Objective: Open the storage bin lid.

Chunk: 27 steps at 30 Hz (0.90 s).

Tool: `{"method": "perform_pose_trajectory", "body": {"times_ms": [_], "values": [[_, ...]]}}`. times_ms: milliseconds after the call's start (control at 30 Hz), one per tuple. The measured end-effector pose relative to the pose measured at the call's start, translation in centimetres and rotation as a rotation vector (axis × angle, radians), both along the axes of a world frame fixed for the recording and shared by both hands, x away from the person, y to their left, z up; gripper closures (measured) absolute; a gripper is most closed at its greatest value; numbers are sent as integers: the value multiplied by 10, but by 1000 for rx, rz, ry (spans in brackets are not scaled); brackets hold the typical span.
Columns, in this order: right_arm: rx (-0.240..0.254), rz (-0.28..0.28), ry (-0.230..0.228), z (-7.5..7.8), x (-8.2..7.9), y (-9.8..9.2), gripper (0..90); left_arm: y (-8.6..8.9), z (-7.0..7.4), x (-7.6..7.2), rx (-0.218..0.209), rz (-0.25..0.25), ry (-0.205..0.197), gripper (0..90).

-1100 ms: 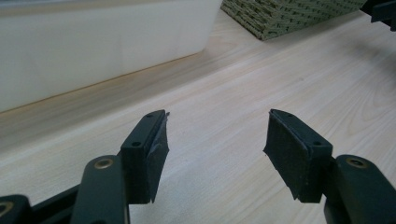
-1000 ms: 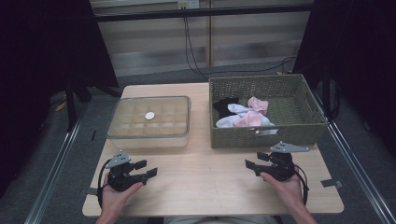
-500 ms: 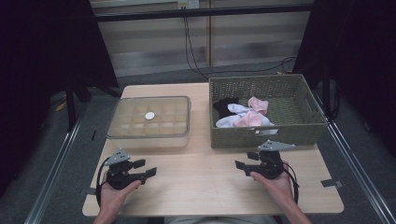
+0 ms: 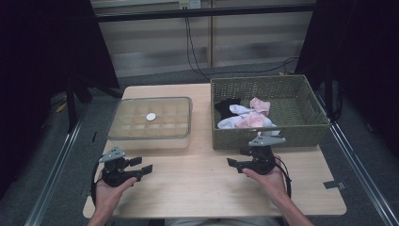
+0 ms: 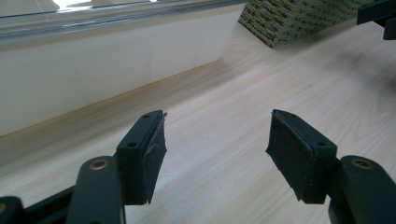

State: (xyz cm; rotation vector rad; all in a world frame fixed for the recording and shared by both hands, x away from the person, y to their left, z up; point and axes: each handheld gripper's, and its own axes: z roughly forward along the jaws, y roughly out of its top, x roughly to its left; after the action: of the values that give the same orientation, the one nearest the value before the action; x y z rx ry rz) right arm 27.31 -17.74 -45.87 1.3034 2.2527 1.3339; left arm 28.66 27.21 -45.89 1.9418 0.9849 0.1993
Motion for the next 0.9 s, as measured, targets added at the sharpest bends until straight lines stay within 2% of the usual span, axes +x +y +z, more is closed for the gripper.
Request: {"method": "perform_pose_trajectory", "body": {"times_ms": [233, 467, 900], "values": [[-1, 21, 1, 3, 5, 13, 308, 9, 2, 2, 0, 24, 0, 359], [2, 61, -1, 4, 16, 34, 311, 19, 6, 4, 11, 42, -5, 355], [12, 96, 9, 9, 32, 60, 329, 36, 9, 10, -4, 83, -4, 358]]}}
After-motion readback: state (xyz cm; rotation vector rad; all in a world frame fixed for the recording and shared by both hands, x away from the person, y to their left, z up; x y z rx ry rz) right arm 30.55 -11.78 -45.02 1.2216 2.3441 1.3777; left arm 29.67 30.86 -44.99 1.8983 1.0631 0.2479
